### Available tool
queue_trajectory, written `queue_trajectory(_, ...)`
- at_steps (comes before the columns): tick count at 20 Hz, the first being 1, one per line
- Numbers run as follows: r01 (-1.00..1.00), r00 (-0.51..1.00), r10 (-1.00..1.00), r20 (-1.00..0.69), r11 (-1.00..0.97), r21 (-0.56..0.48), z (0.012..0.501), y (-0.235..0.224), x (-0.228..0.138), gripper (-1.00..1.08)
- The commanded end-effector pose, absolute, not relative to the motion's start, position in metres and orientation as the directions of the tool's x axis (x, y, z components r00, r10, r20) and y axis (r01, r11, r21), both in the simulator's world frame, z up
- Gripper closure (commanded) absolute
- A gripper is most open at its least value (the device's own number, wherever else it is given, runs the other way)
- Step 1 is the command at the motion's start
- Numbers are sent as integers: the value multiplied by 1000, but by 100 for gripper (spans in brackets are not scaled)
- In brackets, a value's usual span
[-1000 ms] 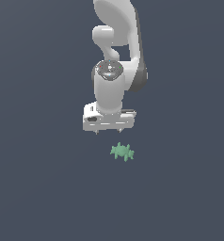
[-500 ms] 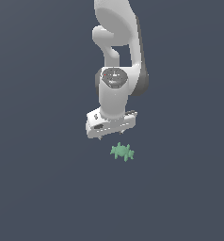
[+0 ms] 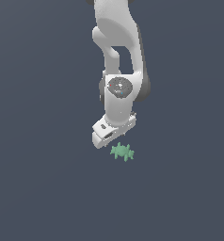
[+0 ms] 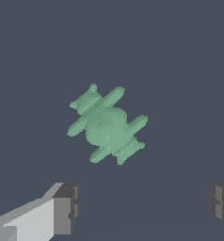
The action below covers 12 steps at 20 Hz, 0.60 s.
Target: Pick up the object and move it to a goal position.
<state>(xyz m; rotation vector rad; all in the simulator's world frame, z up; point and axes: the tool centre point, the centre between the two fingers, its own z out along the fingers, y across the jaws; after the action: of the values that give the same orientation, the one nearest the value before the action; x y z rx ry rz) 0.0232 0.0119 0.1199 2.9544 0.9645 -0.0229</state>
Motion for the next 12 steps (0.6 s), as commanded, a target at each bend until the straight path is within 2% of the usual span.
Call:
queue_trajectory(1, 652, 758, 651, -25, -758, 24, 114, 16, 25, -92)
queue_trajectory(12, 865, 502, 865, -18, -502, 8, 89, 36, 32, -92)
